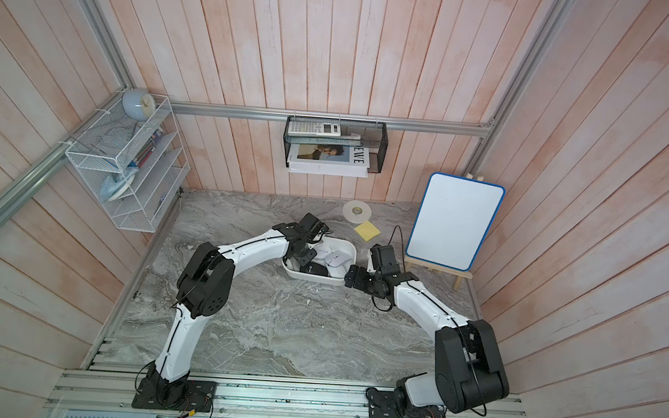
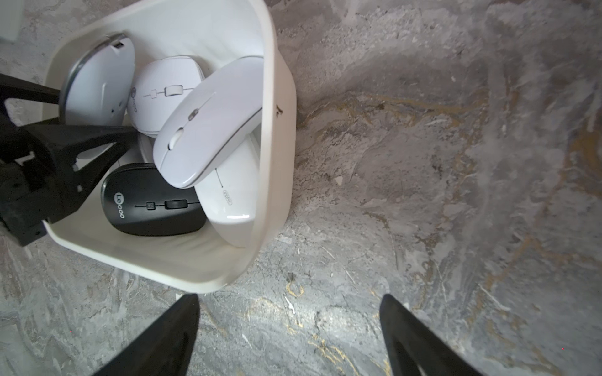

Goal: Take out the mouse from the storage box
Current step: Pick up the mouse from the storage box.

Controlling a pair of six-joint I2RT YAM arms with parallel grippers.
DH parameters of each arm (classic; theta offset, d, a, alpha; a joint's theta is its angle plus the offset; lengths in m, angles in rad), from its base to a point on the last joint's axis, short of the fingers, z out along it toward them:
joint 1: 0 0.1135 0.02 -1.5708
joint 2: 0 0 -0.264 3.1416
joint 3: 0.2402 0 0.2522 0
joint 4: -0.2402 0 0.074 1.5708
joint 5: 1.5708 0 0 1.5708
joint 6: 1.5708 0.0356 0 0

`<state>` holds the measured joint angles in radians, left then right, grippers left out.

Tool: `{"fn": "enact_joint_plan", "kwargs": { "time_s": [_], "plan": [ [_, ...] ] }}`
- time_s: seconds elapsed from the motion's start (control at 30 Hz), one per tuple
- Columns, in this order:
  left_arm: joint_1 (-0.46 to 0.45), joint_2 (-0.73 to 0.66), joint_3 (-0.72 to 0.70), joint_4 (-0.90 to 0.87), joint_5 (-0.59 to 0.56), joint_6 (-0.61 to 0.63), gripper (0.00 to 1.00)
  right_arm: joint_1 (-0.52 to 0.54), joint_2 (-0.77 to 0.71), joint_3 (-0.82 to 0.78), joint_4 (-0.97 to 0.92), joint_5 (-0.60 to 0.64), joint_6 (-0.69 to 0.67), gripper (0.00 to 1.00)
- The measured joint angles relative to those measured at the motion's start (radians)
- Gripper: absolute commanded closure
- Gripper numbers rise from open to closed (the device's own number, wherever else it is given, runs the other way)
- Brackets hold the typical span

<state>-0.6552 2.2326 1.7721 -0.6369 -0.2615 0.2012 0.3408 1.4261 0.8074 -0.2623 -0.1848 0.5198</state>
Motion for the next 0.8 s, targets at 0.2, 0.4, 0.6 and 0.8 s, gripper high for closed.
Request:
{"fn": "enact_joint_plan", "kwargs": {
  "time_s": [0.2,0.4,0.6,0.8],
  "plan": [
    [-0.014,-0.038,-0.087,0.089,-0.065,-0.010,0.71,0.000,0.009,-0.008,0.003,-0.001,0.001,0.10],
    [-0.035,-0.078,-0.145,0.130,-0.105,-0.020,0.80,0.000,0.018,-0.008,0.005,-0.008,0.003,0.10],
    [-0.042,-0.132,-0.167,0.158,-0.126,-0.034,0.81,0.000,0.018,-0.009,0.008,-0.015,0.003,0.10],
    [-0.039,-0.224,-0.201,0.158,-0.159,-0.052,0.82,0.000,0.018,-0.009,0.008,-0.016,0.003,0.10]
  ]
}}
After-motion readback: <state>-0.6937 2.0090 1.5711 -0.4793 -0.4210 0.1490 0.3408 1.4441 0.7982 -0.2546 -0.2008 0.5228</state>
